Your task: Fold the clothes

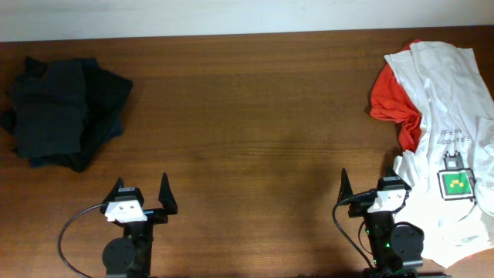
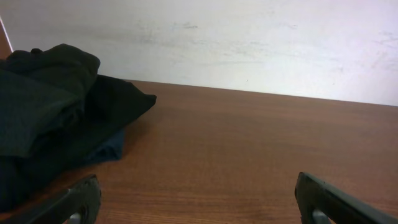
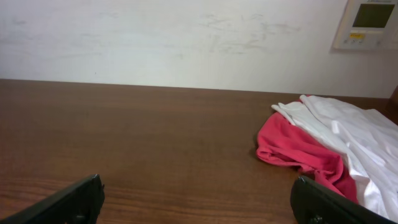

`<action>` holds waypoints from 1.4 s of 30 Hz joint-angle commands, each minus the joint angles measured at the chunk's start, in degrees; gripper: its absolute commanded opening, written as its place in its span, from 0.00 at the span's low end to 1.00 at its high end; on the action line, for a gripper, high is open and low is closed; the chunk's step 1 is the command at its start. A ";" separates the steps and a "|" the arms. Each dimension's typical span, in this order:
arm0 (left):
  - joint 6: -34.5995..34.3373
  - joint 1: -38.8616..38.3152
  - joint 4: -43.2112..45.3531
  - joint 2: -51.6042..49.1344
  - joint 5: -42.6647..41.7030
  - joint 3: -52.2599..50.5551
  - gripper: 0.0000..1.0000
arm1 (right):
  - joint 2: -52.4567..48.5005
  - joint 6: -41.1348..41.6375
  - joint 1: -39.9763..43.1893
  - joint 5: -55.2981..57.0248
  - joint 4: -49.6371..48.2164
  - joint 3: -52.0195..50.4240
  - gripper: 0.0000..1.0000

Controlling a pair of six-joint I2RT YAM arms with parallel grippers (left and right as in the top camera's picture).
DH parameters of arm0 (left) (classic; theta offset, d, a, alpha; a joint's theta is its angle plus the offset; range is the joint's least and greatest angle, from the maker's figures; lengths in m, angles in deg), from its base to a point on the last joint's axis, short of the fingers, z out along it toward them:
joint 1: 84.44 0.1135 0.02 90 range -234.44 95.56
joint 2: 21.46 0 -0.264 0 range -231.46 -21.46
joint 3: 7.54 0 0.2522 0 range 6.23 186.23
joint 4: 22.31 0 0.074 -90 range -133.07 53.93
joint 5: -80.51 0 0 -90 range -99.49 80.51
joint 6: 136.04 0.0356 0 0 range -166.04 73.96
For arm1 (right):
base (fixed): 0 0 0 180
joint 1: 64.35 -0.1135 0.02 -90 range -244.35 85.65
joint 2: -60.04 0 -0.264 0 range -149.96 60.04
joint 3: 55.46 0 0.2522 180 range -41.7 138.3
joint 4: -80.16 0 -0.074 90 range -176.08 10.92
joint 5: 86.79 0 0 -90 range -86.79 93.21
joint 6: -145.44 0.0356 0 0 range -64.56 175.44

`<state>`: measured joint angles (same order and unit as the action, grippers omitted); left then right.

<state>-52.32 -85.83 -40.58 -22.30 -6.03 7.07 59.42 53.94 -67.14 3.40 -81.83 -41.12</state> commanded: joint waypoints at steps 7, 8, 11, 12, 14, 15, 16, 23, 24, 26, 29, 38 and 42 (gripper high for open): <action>0.26 -0.22 -0.02 0.55 -0.72 -0.31 0.99 | 0.42 0.26 -0.20 0.50 0.42 -0.26 0.99; 0.26 -0.22 -0.28 0.50 -2.29 -0.31 0.99 | 0.42 0.31 -0.20 0.31 0.33 -0.26 0.99; 0.26 -0.22 -0.31 -0.28 -3.26 0.13 0.99 | 0.42 3.21 -0.20 -0.59 0.33 -0.26 0.99; 0.26 -0.22 -0.33 -0.76 -4.46 0.87 0.99 | 0.42 4.85 -0.20 -0.66 -0.15 -0.26 0.99; 0.13 -0.24 -1.49 -2.25 -6.38 3.89 0.99 | 0.11 4.96 -0.24 -1.49 1.27 0.17 0.99; 0.07 -0.22 -4.17 -3.78 -6.25 6.91 0.99 | -0.94 4.98 -0.20 -1.49 3.58 1.92 0.99; 0.09 -0.22 -7.04 -5.81 -6.25 9.79 0.99 | -1.92 4.98 -0.20 -0.74 5.05 3.52 0.99; 0.09 -0.22 -16.61 -24.59 -6.32 24.81 0.99 | -17.62 6.95 -0.20 -0.09 14.27 16.13 0.98; 0.09 -0.22 -18.38 -28.33 -6.32 27.54 0.99 | -21.46 6.95 -0.20 -0.61 16.26 18.95 0.99; 0.09 -0.22 -21.66 -36.00 -6.34 32.85 0.99 | -31.19 6.93 -0.20 -0.59 22.71 26.62 0.99; 0.04 -0.22 -23.23 -42.45 -8.72 36.89 0.99 | -42.18 6.93 -0.20 -6.71 25.94 34.75 0.99; 0.04 -0.22 -23.69 -43.89 -9.75 37.16 0.99 | -71.32 24.72 12.37 15.98 26.53 37.68 0.89; 0.02 -0.22 -23.71 -43.89 -10.16 37.16 0.99 | -81.37 24.72 17.33 16.20 22.75 37.70 0.81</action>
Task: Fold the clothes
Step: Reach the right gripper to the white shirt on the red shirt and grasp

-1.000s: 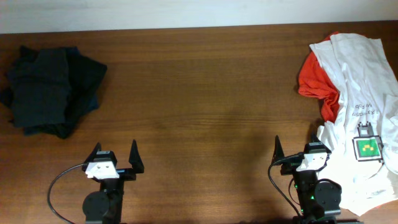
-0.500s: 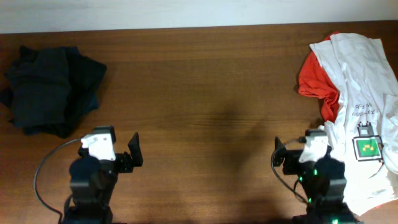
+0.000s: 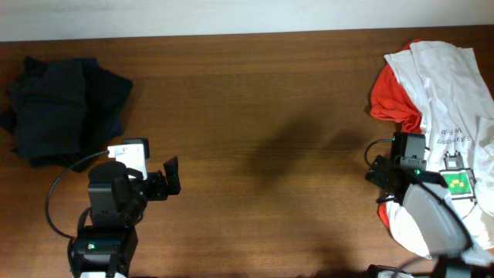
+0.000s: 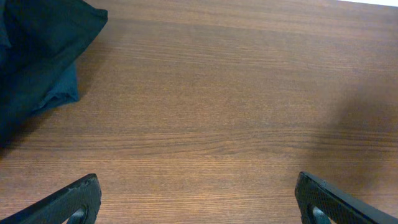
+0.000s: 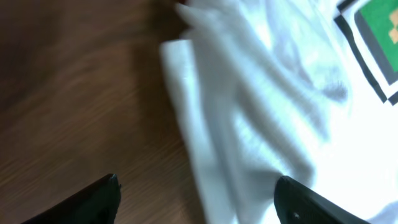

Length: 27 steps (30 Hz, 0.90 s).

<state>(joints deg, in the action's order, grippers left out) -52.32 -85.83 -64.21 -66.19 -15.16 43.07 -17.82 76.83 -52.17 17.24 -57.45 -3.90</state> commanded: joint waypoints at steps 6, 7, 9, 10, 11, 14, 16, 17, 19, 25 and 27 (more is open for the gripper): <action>0.04 -0.22 -0.04 0.00 -1.03 1.16 0.99 | -7.04 1.79 4.44 -0.28 -4.92 0.90 0.59; 0.04 -0.22 -0.04 0.00 -1.03 1.16 0.99 | -6.86 1.57 4.44 -0.28 -4.37 1.53 0.63; 0.04 -0.22 -0.04 0.00 -1.03 1.14 0.99 | -6.38 1.57 4.44 -0.28 -1.81 3.85 0.67; 0.04 -0.22 -0.04 0.00 -1.03 1.14 0.99 | -6.29 1.60 4.44 -0.33 -0.31 5.27 0.67; 0.04 -0.22 -0.07 0.00 -1.01 1.14 0.99 | -6.29 1.60 4.44 -0.35 2.05 7.58 0.67; 0.04 -0.22 -0.02 0.00 -1.01 1.16 0.99 | -6.29 1.60 4.44 -2.38 4.44 10.60 0.66; 0.04 -0.22 -0.02 0.00 -1.01 1.16 0.99 | -6.29 1.62 4.37 -3.89 4.17 10.80 0.65; 0.04 -0.22 -0.02 0.00 -1.01 1.16 0.99 | -6.29 1.60 4.37 -4.28 4.37 10.73 0.65; 0.04 -0.22 -0.04 0.00 -1.01 1.16 0.99 | -6.43 1.60 4.33 -4.44 5.27 10.25 0.62; 0.04 -0.22 -0.04 0.00 -1.01 1.14 0.99 | -7.61 1.62 4.35 -7.54 4.42 7.06 0.60; 0.04 -0.22 -0.04 0.00 -1.01 1.14 0.99 | -8.37 1.64 4.33 -7.43 4.35 7.06 0.57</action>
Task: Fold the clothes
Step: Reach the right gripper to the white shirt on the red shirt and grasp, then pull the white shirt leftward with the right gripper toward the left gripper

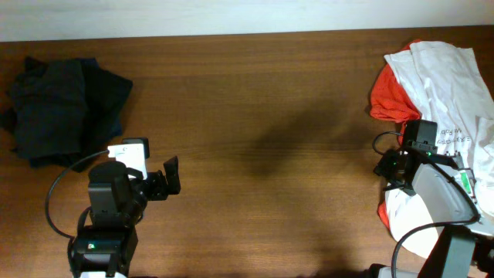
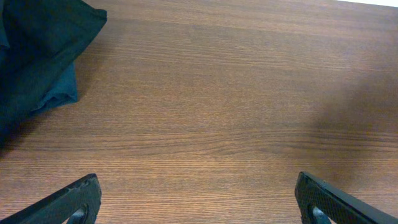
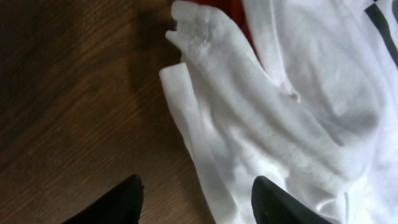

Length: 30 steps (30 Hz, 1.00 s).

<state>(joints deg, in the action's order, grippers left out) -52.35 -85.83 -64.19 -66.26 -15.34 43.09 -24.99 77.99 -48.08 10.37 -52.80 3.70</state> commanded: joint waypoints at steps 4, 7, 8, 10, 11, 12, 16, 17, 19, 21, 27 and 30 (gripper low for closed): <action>0.07 -0.22 -0.07 0.07 -0.83 1.14 0.99 | -2.82 0.46 0.26 -0.52 -1.14 -0.55 0.19; 0.07 -0.22 -0.04 0.07 -0.83 1.11 0.99 | -2.64 0.44 0.37 -0.52 -2.01 -0.02 0.04; 0.07 -0.22 -0.04 0.07 -0.83 1.14 0.99 | -1.99 0.42 0.76 -0.55 -1.36 1.62 0.04; 0.07 -0.22 -0.04 0.07 -0.83 1.11 0.99 | -0.31 0.24 2.54 -0.57 2.21 6.64 0.04; 0.07 -0.22 -0.02 0.07 -0.81 1.11 0.99 | 0.55 0.24 3.82 -0.59 5.09 10.51 0.04; 0.07 -0.22 -0.04 0.07 -0.83 1.14 0.99 | 1.22 0.22 5.55 -0.79 9.14 16.39 0.04; 0.07 -0.22 -0.04 0.07 -0.81 1.14 0.99 | 1.49 -5.40 10.12 -2.23 22.01 37.22 0.04; 0.07 -0.22 -0.04 0.07 -0.81 1.11 0.99 | 1.49 -5.62 10.75 -2.27 23.50 40.37 0.04; 0.07 -0.22 -0.04 0.07 -0.83 1.11 0.99 | 1.49 -6.10 11.17 -2.71 24.65 44.78 0.04; 0.07 -0.22 -0.04 0.09 -0.83 1.11 0.99 | 1.53 -8.22 11.13 -7.63 24.98 50.29 0.04; 0.07 -0.22 -0.04 -0.24 -0.83 1.11 0.99 | 1.53 -14.49 9.01 -53.22 20.96 75.45 0.04; 0.07 -0.22 0.00 -0.24 -0.81 1.11 0.99 | 1.25 -16.52 0.70 -58.16 27.93 75.91 0.04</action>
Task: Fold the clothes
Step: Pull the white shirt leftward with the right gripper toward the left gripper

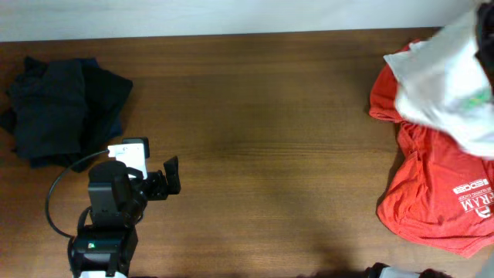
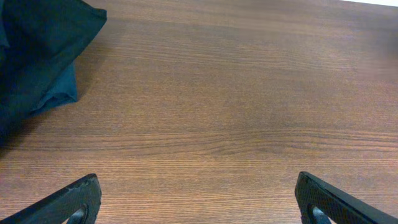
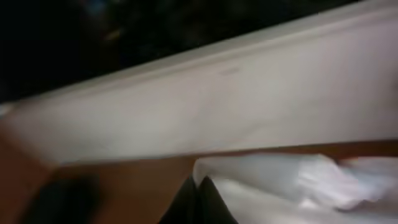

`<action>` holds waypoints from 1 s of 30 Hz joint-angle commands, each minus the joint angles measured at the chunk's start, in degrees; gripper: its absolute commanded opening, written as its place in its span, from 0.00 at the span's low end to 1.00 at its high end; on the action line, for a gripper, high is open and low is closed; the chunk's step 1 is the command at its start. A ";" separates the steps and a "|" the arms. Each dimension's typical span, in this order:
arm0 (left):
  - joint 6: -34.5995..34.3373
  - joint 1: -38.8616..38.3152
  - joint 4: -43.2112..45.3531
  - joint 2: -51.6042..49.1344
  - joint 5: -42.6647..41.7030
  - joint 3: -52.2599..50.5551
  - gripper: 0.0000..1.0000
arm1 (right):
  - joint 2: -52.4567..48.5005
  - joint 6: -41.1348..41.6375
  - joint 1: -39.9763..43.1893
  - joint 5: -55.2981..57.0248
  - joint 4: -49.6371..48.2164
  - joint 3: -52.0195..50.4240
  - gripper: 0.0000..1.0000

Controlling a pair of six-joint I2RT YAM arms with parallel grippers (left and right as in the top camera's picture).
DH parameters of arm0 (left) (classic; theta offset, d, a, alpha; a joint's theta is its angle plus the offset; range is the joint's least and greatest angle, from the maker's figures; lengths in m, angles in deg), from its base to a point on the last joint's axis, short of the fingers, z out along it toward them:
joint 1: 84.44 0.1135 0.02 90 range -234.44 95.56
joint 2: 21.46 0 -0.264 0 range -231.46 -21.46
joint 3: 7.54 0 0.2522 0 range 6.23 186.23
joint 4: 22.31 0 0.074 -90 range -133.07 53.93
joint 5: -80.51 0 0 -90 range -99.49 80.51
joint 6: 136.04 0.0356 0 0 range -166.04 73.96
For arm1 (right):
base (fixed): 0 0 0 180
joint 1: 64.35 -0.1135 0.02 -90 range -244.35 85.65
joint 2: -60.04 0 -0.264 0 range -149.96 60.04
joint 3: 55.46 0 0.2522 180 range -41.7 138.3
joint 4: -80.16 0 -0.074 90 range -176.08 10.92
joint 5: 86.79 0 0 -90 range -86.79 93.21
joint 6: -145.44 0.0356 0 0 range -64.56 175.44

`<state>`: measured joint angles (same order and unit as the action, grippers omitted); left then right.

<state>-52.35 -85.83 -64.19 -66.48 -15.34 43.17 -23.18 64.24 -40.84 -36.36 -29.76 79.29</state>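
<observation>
A white T-shirt [image 1: 441, 81] hangs blurred in the air over the table's far right, and my right gripper [image 3: 199, 188] is shut on an edge of the white T-shirt [image 3: 292, 186]. Below it a red T-shirt [image 1: 436, 193] with white print lies spread on the table. My right arm itself hardly shows in the overhead view. A pile of dark clothes [image 1: 62, 108] sits at the far left, its edge also seen as dark clothes [image 2: 37, 56] in the left wrist view. My left gripper [image 1: 170, 177] hovers open over bare wood [image 2: 199, 124], holding nothing.
The wooden table [image 1: 255, 139] runs between the two piles. A pale wall [image 1: 231, 15] borders its far edge. My left arm's base and cable [image 1: 93, 232] stand at the near left edge.
My right gripper, then nearly closed on the white shirt's edge on the table, is now shut on it and raised high. The shirt is off the pile, baring the red one. The left arm is unchanged.
Both arms first rested open at the near edge. Then the left hovered over the wood beside the dark pile and stayed there, while the right reached the white shirt's edge, narrowed onto it, and now holds it lifted off the red shirt.
</observation>
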 commanded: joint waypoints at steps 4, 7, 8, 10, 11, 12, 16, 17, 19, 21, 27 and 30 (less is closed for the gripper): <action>0.07 -0.22 -0.02 -0.02 -0.81 1.03 0.99 | -4.04 -11.85 -24.68 -9.68 17.64 -3.50 0.04; 0.09 -0.22 -0.02 -0.02 -0.81 1.03 0.99 | -8.35 -11.80 -35.67 -0.09 18.32 -7.50 0.04; 0.07 -0.22 -0.04 -0.02 -0.81 1.05 0.99 | -10.49 -11.80 -38.69 3.72 18.27 -8.20 0.04; 0.07 -0.22 -0.04 -0.02 -0.81 1.03 0.99 | -15.43 -11.82 -43.08 9.81 18.16 -8.44 0.04; 0.07 -0.22 -0.04 -0.02 -0.81 1.03 0.99 | -18.82 -12.02 -45.42 10.29 17.64 -8.44 0.04; 0.07 -0.22 -0.04 -0.02 -0.81 1.03 0.99 | -21.20 -12.00 -46.95 10.27 16.85 -8.44 0.04; 0.07 -0.22 -0.13 -0.02 -0.85 1.03 0.99 | -27.10 -12.02 -54.10 10.54 10.34 -8.44 0.05; 0.07 -0.22 -0.13 -0.02 -0.85 1.03 0.99 | -27.17 -11.98 -55.06 12.50 8.98 -8.44 0.09; 0.07 -0.22 -0.04 -0.02 -3.08 1.03 0.99 | -26.97 -9.05 -55.01 21.07 7.48 -8.17 0.54; 0.04 -0.22 -0.02 -0.11 -5.35 1.03 0.99 | -26.14 -4.59 -52.13 26.95 7.91 -8.04 0.68; 0.04 -1.81 1.09 -8.55 -17.14 1.03 0.99 | -19.91 0.33 -34.32 28.68 16.81 -8.04 0.79; -1.36 -5.64 3.34 -16.35 -21.64 1.03 0.99 | -19.78 0.31 -26.69 28.68 23.85 -8.07 0.85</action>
<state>-52.37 -88.64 -62.18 -77.80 -29.96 43.28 -44.23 63.61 -71.60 -8.53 -8.28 70.61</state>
